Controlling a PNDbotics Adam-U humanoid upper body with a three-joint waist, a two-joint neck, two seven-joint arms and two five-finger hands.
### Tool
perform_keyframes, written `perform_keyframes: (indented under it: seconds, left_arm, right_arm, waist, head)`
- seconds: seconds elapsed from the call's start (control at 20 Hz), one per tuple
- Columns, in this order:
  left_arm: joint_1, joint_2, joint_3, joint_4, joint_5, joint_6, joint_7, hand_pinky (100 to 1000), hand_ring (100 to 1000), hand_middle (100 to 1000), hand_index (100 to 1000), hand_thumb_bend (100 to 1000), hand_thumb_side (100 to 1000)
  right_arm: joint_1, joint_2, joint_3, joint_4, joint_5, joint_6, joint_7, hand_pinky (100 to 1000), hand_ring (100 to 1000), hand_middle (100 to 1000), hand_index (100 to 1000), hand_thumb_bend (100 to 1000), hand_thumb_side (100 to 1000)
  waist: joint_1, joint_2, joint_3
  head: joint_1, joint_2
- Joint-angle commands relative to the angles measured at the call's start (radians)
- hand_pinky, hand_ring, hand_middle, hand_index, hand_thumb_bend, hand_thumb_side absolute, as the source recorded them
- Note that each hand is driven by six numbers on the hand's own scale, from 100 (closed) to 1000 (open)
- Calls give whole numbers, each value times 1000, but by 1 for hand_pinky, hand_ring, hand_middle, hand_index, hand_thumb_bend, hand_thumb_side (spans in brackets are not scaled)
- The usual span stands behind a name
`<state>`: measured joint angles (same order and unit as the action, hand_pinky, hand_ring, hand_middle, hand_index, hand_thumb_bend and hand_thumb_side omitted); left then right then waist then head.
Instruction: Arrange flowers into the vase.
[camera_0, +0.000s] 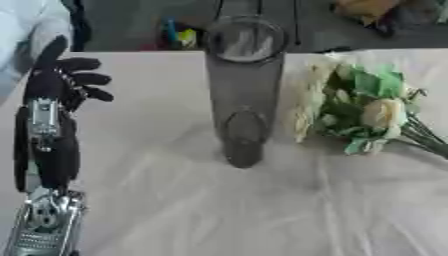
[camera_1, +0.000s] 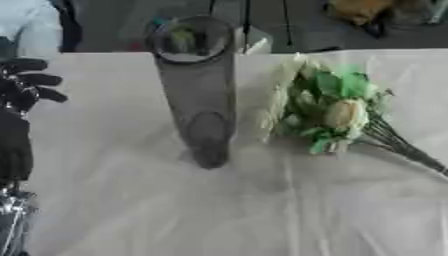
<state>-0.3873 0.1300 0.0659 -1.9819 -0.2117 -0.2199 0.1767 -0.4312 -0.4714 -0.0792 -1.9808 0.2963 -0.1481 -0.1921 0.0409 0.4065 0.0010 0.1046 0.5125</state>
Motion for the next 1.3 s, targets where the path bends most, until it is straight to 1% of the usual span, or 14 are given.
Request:
perform_keyframes:
  seconds: [0.05, 0.6, 0.65, 0.7, 0.75, 0.9, 1.1, 1.3]
  left_arm:
    - [-9, 6, 3, -18, 2, -2, -5, 513, 617, 648, 932, 100, 1000]
    - [-12, 7, 2, -18, 4, -4, -8, 514, 617, 649, 932, 100, 1000]
    - [-10, 9, 3, -18, 2, -3, -7, 514, 618, 649, 933, 100, 1000]
    - [-8, 12, 4, -18, 2, -2, -6, 514, 618, 649, 933, 100, 1000]
    - [-7, 14, 5, -18, 2, -1, -5, 514, 618, 649, 933, 100, 1000]
    - [-4, 17, 5, -18, 2, -1, -4, 514, 618, 650, 932, 100, 1000]
    - [-2, 16, 2, -18, 4, 0, -5, 515, 619, 650, 933, 100, 1000]
    - [-1, 15, 0, -18, 7, 0, -9, 515, 619, 651, 932, 100, 1000]
  right_arm:
    - [-12, -14, -2, -19, -10, -3, 5, 705, 609, 565, 803, 100, 996]
    - [-14, -15, -1, -19, -12, -4, 7, 705, 610, 565, 803, 100, 997]
    - [-20, -22, -7, -19, -7, -7, 7, 708, 649, 597, 809, 100, 1000]
    - [-31, -35, -17, -19, 1, -9, 10, 710, 656, 602, 810, 100, 1000]
    - [-38, -52, -24, -19, 11, -8, 10, 711, 661, 606, 811, 100, 1000]
    - [-55, -110, -29, -19, 47, 12, 14, 720, 684, 625, 816, 100, 1000]
    - [-75, -196, -15, -19, 100, 51, 35, 724, 705, 651, 822, 100, 1000]
    - [-91, -283, 5, -19, 150, 93, 63, 728, 726, 678, 832, 100, 1000]
  waist:
    - [-1, -4, 1]
    - [-2, -4, 1]
    - [-6, -7, -3]
    - [-9, -9, -7]
    - [-10, -11, -9]
    - [-10, -17, -11]
    - [-8, -24, -12]
    - [-5, -29, -12]
  head:
    - [-1, -9]
    - [0, -11]
    - [-29, -16]
    - [-56, -20]
    - [-72, -22]
    - [-104, -25]
    - [-122, -26]
    - [-127, -24]
